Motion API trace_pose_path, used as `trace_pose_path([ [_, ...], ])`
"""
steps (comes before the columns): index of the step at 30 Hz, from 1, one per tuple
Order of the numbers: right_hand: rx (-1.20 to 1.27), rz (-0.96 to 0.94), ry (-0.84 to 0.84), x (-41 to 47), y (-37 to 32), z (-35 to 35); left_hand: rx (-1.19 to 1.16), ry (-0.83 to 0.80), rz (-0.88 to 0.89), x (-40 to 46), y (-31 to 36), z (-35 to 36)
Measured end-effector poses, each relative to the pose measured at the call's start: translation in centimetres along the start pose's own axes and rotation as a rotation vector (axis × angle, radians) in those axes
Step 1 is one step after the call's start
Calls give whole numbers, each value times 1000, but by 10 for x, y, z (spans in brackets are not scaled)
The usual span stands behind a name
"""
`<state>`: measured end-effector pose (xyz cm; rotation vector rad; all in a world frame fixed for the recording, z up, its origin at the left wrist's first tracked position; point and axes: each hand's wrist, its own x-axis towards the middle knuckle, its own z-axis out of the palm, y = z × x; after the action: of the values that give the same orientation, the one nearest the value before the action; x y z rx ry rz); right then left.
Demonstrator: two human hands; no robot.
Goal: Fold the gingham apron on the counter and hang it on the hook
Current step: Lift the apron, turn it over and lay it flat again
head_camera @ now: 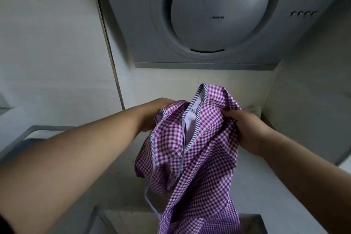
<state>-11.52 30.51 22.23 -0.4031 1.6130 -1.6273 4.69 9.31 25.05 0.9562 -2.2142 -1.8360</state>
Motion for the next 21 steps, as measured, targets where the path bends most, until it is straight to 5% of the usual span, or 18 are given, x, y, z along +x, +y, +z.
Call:
trace_pose_path([
  [4,-151,98,98,-4,22,-39,119,302,-109,-3,-21,3],
  [9,-244,111,163,-6,40,-60,306,479,-173,-22,-40,-17],
  [16,-646,-173,0,-22,55,-37,742,416,36,-45,-45,-5],
  [21,-853,-220,-243,-41,53,-6,966,-23,194,-72,-42,26],
])
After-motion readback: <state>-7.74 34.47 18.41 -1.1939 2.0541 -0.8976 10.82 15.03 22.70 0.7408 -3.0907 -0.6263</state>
